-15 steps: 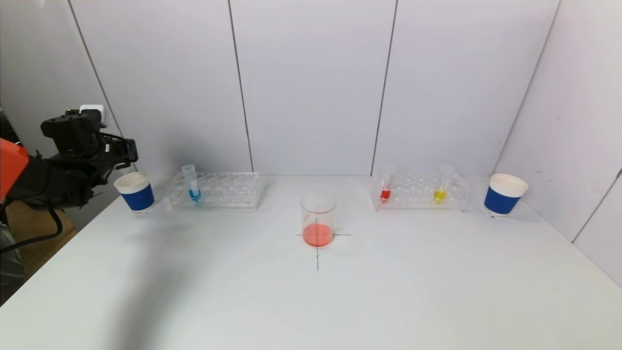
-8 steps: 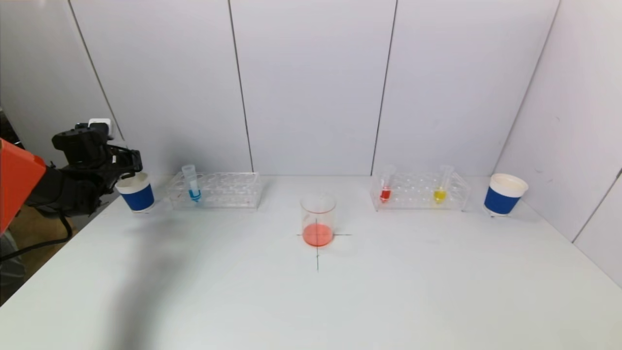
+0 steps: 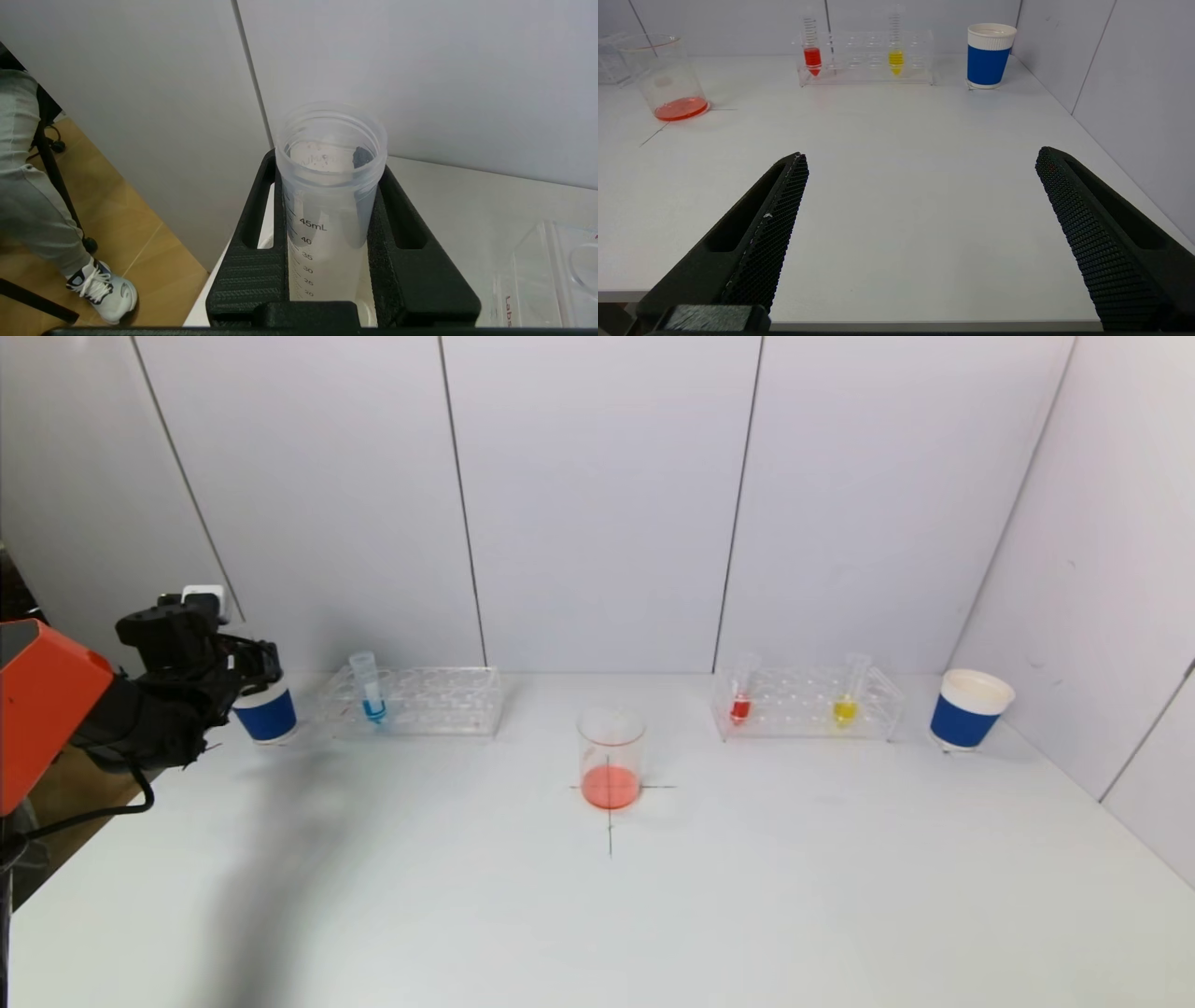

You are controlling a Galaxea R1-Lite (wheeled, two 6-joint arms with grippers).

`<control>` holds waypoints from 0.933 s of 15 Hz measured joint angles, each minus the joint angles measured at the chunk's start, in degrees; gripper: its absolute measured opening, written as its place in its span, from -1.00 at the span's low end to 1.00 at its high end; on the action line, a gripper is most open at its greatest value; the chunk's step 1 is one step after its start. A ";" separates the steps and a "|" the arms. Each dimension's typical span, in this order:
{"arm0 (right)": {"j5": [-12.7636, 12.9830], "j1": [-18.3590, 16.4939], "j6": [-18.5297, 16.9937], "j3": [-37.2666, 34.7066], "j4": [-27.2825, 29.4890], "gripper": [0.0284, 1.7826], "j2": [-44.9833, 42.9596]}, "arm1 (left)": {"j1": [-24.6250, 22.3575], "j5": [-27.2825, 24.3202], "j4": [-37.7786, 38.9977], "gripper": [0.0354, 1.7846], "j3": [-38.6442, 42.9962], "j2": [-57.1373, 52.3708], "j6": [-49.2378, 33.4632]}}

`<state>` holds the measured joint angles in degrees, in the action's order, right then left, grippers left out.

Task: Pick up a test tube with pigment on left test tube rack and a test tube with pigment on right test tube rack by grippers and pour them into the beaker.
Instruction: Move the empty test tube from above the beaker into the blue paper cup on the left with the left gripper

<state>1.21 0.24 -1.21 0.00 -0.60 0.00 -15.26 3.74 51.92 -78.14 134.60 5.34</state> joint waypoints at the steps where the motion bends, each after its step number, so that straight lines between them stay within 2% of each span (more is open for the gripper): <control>1: 0.00 0.00 0.00 0.00 0.00 0.99 0.00 | 0.00 0.00 0.09 -0.49 0.17 0.07 0.00; 7: 0.02 -0.02 0.00 0.00 0.00 0.99 0.00 | -0.02 -0.02 0.17 -0.49 0.99 -0.20 0.00; 9: 0.00 0.00 0.00 0.00 0.00 0.99 0.00 | 0.00 0.00 0.22 -0.43 1.35 -0.55 0.00; 11: 0.00 -0.02 0.00 0.00 0.00 0.99 0.00 | -0.04 -0.80 1.63 -0.28 1.63 -0.83 0.02; 14: 0.02 -0.02 0.00 0.00 -0.02 0.99 0.00 | -0.09 -1.32 2.60 0.21 2.10 -1.05 0.00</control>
<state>1.23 0.22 -1.21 0.00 -0.62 0.00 -15.35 2.43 54.52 -76.04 133.55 5.34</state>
